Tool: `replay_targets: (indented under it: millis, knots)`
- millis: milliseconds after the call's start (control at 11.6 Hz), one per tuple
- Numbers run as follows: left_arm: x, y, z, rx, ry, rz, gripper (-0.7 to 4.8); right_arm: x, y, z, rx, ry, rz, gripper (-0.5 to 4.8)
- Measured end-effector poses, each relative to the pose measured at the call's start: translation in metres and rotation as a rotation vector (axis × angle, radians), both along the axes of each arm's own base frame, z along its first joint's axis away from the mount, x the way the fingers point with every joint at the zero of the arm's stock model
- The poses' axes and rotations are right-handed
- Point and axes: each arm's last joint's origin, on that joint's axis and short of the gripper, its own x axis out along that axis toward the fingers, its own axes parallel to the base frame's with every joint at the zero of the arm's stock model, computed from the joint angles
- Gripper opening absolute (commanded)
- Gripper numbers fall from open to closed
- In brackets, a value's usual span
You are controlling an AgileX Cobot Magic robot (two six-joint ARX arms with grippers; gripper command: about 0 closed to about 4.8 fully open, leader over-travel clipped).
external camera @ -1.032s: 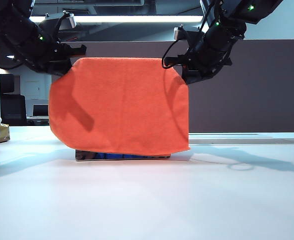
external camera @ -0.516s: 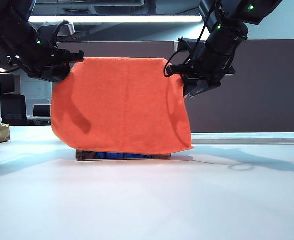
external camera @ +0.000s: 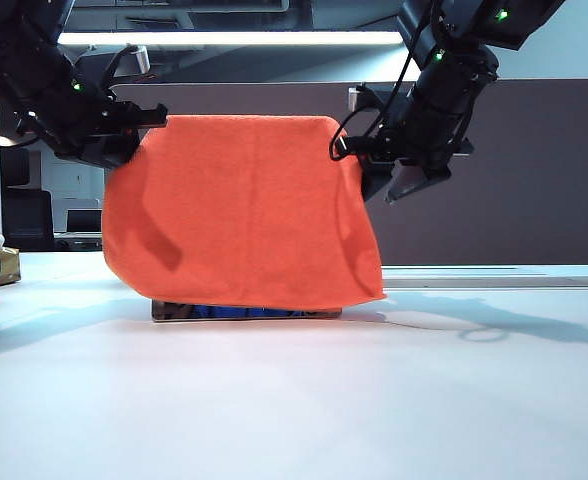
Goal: Pick up the cloth from the table and use it to cover the mirror.
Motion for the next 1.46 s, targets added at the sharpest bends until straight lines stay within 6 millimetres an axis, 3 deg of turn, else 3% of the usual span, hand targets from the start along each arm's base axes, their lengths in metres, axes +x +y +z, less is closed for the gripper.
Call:
replay_targets:
  millis: [516, 602, 688, 774, 860, 946, 1204, 1376, 1462]
  knots:
    - [-0.003, 0.001, -0.008, 0.021, 0.086, 0.006, 0.92, -0.008, -0.004, -0.011, -0.058, 0.136, -0.007, 2.12]
    - [-0.003, 0.004, -0.009, 0.063, 0.085, 0.094, 0.78, -0.007, -0.005, -0.011, -0.08, 0.128, -0.038, 1.98]
    - [-0.002, 0.01, -0.008, 0.152, 0.065, 0.292, 0.76, -0.006, -0.008, -0.011, -0.145, 0.101, -0.13, 1.89]
    - [-0.002, 0.011, -0.008, 0.152, 0.065, 0.294, 0.28, -0.006, -0.008, -0.011, -0.151, 0.094, -0.141, 0.77]
    - [-0.003, 0.011, -0.007, 0.151, 0.062, 0.294, 0.16, -0.003, -0.01, -0.007, -0.186, 0.035, -0.225, -0.09]
    - [-0.005, 0.011, -0.003, 0.147, 0.051, 0.295, -0.02, -0.003, -0.011, -0.006, -0.202, 0.021, -0.26, -0.01]
    - [-0.022, 0.027, 0.037, 0.07, -0.071, 0.278, -0.02, -0.008, -0.02, 0.014, -0.181, -0.023, -0.305, -0.01]
    - [-0.029, 0.034, 0.049, 0.036, -0.104, 0.271, -0.02, -0.017, -0.023, 0.032, -0.158, -0.057, -0.307, -0.01]
    - [-0.047, 0.041, 0.068, -0.015, -0.122, 0.183, -0.02, -0.039, -0.029, 0.066, -0.094, -0.09, -0.247, -0.01]
